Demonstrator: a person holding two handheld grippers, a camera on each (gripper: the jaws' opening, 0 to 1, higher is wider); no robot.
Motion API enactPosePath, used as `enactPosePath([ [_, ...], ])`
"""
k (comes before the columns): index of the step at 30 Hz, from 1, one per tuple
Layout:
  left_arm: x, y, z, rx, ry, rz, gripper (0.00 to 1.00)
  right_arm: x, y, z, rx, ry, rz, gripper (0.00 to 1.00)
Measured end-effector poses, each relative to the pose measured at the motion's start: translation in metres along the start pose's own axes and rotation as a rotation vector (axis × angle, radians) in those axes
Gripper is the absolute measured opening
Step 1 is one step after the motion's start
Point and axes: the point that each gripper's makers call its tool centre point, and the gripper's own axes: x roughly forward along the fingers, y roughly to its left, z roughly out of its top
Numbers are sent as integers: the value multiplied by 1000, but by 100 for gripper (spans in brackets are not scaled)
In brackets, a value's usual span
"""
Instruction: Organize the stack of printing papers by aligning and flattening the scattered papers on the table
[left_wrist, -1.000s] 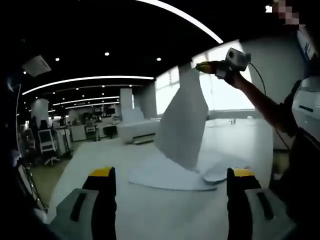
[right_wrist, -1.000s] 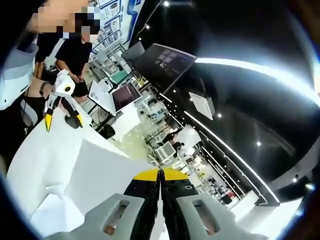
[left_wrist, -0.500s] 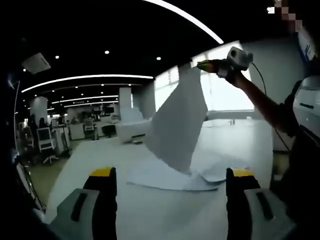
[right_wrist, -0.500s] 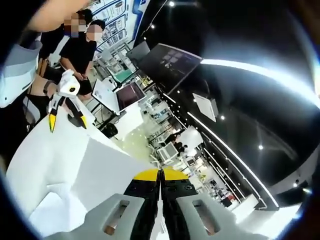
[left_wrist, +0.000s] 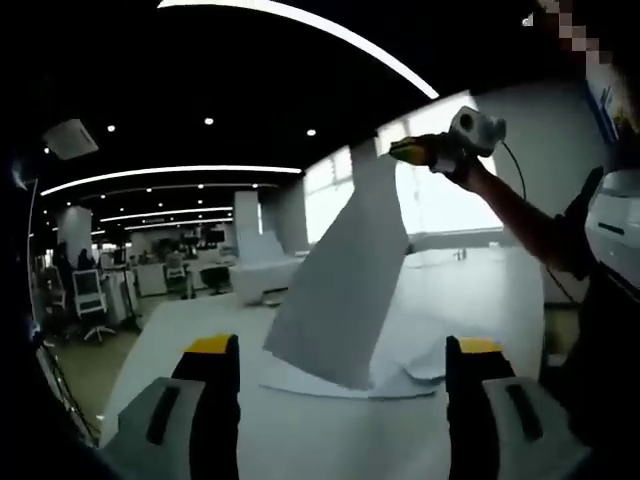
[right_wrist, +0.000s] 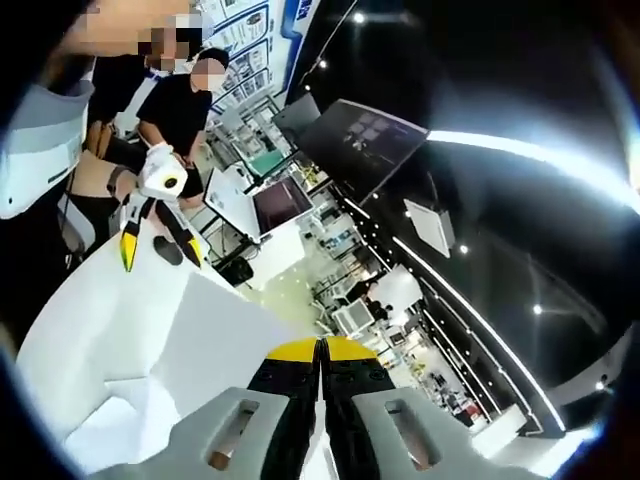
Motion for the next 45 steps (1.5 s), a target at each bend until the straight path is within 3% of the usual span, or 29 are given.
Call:
enactPosePath([
  [6, 3, -3, 1, 24, 14, -4, 87, 4, 6, 8, -24, -20, 22, 0],
  [11, 8, -11, 8, 30, -25, -33, 84, 12, 11, 12, -36, -30, 50, 0],
  [25, 24, -30, -1, 26, 10, -94, 81, 34, 19, 24, -67, -41, 92, 0],
  [36, 30, -38, 1, 35, 11, -110, 77, 51, 37, 41, -131, -52, 154, 0],
  [45, 32, -45, -3, 37, 45, -131, 77, 58, 55, 52, -155, -72, 186, 0],
])
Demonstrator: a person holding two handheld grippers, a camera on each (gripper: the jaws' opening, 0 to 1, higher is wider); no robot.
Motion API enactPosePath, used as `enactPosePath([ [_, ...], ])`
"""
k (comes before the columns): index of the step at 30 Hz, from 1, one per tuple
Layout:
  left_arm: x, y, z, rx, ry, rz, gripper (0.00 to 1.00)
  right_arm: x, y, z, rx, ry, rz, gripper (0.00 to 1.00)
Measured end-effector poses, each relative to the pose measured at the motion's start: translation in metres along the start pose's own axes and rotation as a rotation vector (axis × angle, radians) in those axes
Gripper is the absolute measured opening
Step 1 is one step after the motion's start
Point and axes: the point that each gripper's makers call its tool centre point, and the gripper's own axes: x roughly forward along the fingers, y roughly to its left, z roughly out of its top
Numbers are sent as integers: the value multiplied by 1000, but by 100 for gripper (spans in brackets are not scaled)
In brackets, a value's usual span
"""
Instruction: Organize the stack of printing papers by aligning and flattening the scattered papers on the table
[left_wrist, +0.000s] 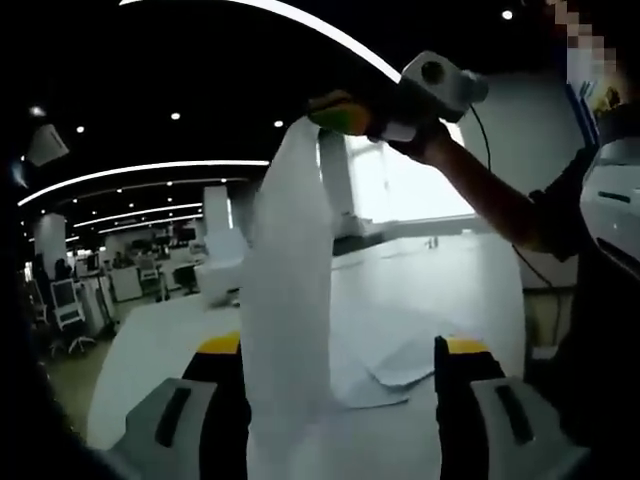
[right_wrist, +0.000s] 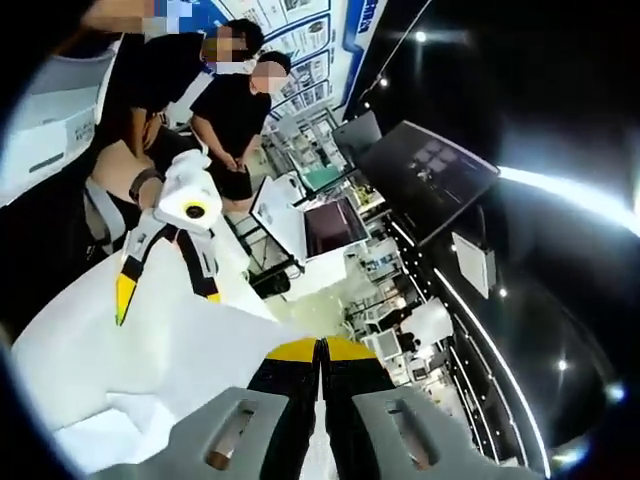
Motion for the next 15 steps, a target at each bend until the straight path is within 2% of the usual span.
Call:
enactPosePath([
  [6, 0, -3, 2, 6, 0, -5, 77, 2, 0, 10, -46, -11, -14, 0],
  [9, -1, -5, 2, 3, -2, -6, 77, -1, -3, 20, -47, -36, -22, 0],
  [15, -3, -6, -2, 17, 11, 2, 78, 5, -3, 25, -71, -42, -21, 0],
])
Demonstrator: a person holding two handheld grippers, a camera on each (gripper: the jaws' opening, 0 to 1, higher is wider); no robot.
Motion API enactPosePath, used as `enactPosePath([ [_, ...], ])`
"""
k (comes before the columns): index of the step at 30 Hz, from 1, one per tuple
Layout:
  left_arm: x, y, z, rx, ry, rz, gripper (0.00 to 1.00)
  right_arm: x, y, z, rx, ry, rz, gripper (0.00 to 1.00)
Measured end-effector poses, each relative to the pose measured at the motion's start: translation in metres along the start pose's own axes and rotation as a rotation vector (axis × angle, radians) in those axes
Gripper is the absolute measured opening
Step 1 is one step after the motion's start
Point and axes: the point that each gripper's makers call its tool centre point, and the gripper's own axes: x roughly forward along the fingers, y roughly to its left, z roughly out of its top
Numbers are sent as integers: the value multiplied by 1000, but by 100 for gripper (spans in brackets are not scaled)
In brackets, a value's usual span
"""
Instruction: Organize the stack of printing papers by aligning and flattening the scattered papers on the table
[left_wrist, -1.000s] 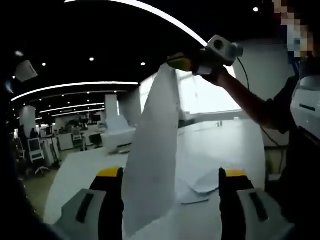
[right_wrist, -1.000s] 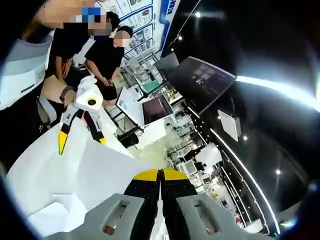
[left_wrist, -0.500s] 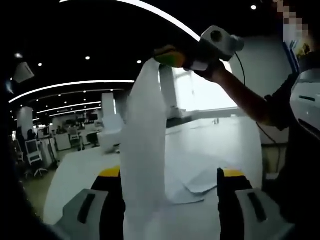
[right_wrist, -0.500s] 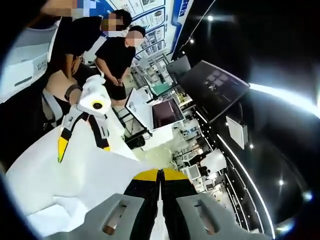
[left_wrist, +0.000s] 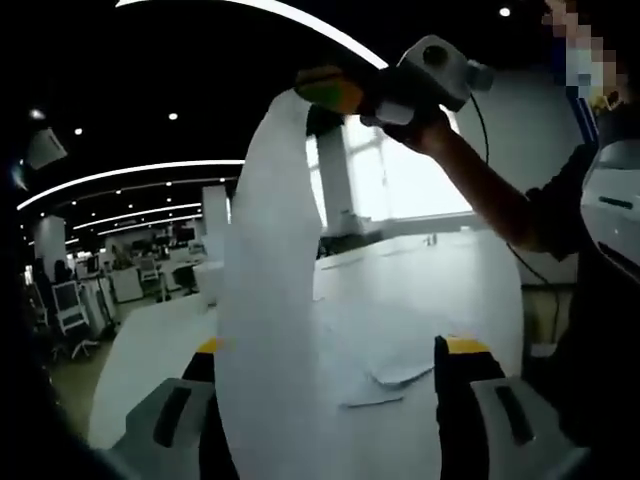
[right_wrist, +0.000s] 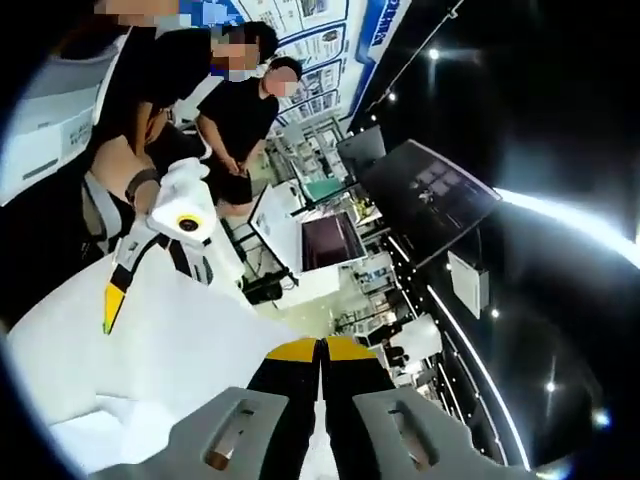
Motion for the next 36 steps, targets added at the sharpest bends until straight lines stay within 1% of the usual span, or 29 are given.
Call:
enactPosePath([
  [3, 0, 1, -1, 15, 13, 5, 78, 5, 2, 2, -7, -3, 12, 0],
  [7, -1, 5, 2, 19, 3, 10, 78, 7, 4, 3, -7, -5, 27, 0],
  [8, -1, 6, 3, 16, 0, 10, 78, 8, 4, 4, 2, -13, 31, 0],
  [10, -2, 5, 5, 7, -9, 4, 78, 8, 7, 8, 57, -48, 54, 0],
  [11, -2, 5, 5, 6, -11, 3, 78, 7, 7, 8, 59, -51, 56, 0],
  [14, -2, 6, 4, 10, -5, 2, 76, 9, 9, 8, 52, -47, 59, 0],
  [17, -2, 6, -1, 10, 22, 2, 75, 11, 14, 10, 51, -50, 70, 0],
  [18, -2, 6, -1, 6, 24, 4, 76, 12, 17, 10, 44, -48, 78, 0],
  [20, -3, 6, -1, 2, 23, 7, 77, 13, 20, 10, -11, -30, 71, 0],
  [22, -4, 6, 0, 1, 16, 9, 77, 14, 27, 11, -9, -29, 87, 0],
  [24, -5, 6, 1, 9, 17, 13, 76, 14, 30, 15, -2, -43, 98, 0],
  [28, -4, 6, 1, 7, 12, 11, 72, 15, 32, 21, 0, -61, 104, 0],
  [31, -3, 6, 3, 6, 10, 17, 66, 16, 38, 30, 1, -86, 116, 0],
  [33, -4, 5, 7, 12, -13, 16, 62, 17, 42, 33, -4, -96, 121, 0],
  [34, -5, 5, 8, 1, -23, 11, 60, 18, 43, 34, -5, -100, 122, 0],
  [36, -6, 5, 9, -19, -28, 5, 59, 18, 44, 36, 1, -115, 129, 0],
])
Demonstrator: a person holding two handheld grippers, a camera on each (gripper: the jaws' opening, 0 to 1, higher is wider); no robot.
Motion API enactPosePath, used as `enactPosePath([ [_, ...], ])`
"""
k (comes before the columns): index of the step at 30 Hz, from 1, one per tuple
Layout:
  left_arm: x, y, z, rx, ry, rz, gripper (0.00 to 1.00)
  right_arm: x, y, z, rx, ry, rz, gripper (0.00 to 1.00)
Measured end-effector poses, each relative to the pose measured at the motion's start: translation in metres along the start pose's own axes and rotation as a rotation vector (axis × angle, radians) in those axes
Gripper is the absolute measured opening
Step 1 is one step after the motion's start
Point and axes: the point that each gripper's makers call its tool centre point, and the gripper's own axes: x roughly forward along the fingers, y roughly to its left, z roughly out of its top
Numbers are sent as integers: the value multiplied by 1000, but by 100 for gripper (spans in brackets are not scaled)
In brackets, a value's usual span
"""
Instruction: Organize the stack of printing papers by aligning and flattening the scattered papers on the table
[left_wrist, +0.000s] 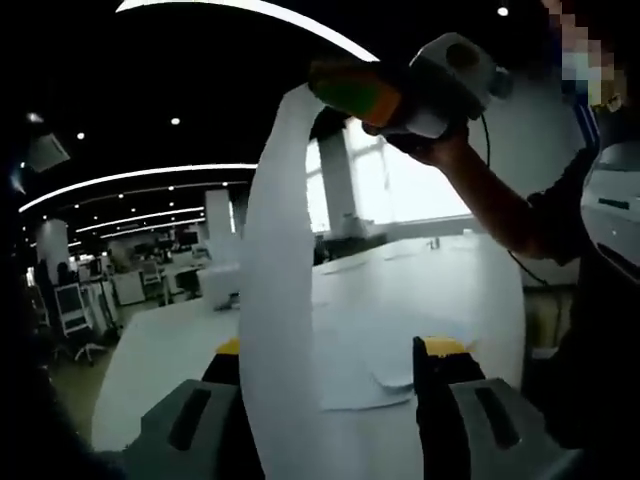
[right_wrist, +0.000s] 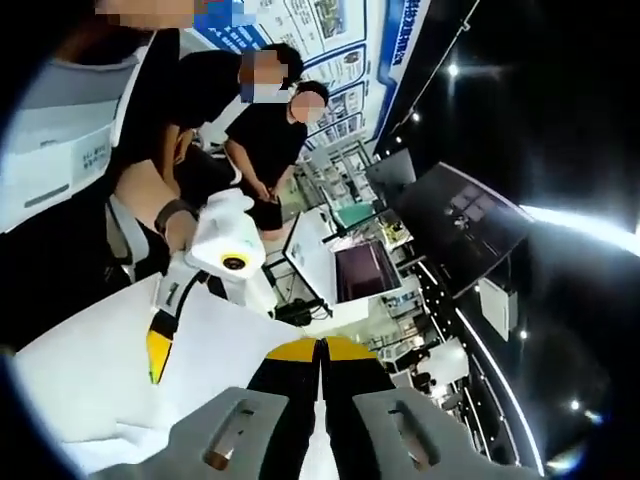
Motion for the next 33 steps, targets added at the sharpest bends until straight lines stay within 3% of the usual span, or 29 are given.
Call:
enactPosePath([
  [11, -5, 11, -6, -7, 12, 36, 54, 9, -1, 7, 2, -27, 11, 0],
  [19, -7, 16, -15, -27, 21, 41, 42, 12, -4, 15, -11, -34, 16, 0],
  [23, -5, 8, -3, -121, -54, -4, 42, 16, -3, 19, -27, -39, 18, 0],
  [28, -4, 13, -7, -82, -25, 27, 40, 21, -2, 23, -27, -58, 21, 0],
  [33, -6, 11, -5, -115, -48, 18, 40, 24, 0, 29, -31, -73, 25, 0],
])
